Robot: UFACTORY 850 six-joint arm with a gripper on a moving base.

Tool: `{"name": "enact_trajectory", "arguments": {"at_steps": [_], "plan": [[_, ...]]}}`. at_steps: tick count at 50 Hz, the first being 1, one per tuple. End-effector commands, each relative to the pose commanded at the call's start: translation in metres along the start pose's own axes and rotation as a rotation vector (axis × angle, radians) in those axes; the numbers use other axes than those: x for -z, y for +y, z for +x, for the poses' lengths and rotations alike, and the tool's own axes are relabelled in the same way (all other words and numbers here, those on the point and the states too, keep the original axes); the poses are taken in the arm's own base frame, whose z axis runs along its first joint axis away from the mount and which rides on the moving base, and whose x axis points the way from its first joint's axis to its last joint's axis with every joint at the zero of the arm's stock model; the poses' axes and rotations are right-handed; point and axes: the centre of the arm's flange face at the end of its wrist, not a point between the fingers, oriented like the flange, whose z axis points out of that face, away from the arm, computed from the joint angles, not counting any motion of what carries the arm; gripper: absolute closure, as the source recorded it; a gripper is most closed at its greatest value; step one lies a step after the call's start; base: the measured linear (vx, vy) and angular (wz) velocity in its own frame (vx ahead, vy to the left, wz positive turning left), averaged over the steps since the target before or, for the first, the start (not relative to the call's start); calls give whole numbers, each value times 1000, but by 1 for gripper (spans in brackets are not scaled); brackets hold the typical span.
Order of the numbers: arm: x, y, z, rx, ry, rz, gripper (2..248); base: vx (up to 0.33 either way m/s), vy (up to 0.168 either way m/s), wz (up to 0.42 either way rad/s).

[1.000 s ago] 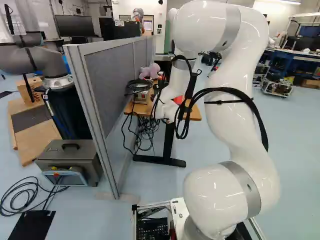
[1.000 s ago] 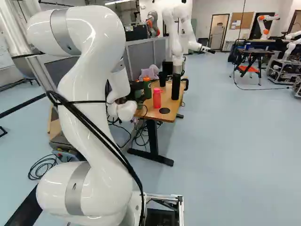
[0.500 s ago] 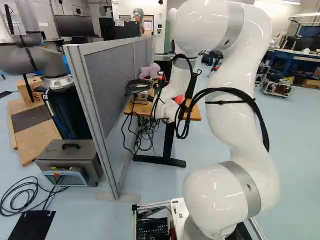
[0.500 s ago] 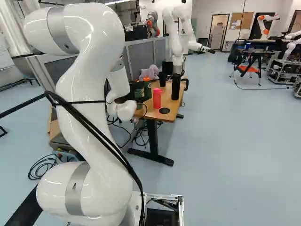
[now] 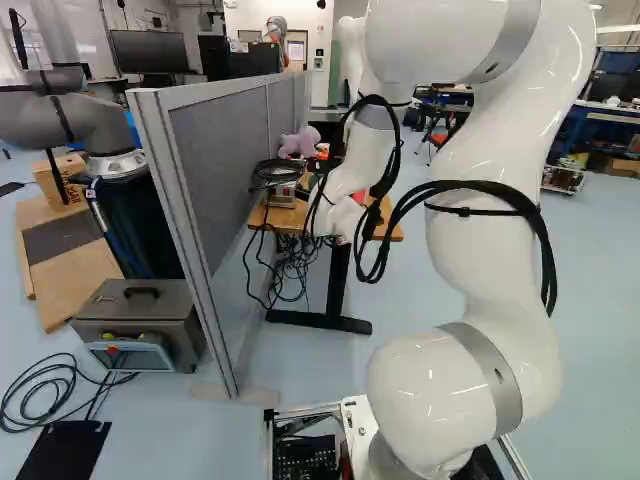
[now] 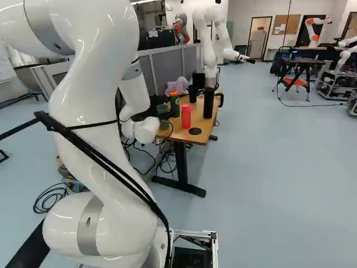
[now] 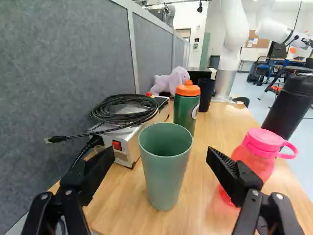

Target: Place the green cup on the table

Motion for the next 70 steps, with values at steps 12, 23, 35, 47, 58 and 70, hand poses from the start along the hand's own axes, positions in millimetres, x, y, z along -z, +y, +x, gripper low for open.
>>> {"name": "enact_trajectory", "arguments": {"at_steps": [12,23,35,47,58,70], "plan": [[12,-1,1,0,-4,2,3,0,0,0],[15,0,2,0,-7,0,3,0,0,0],[24,2,4,-1,-15,-5,3,0,0,0],[37,6,8,-2,-27,-13,3,0,0,0],[54,10,12,-4,-43,-23,3,0,0,0],[78,15,15,-7,-65,-37,3,0,0,0]]}}
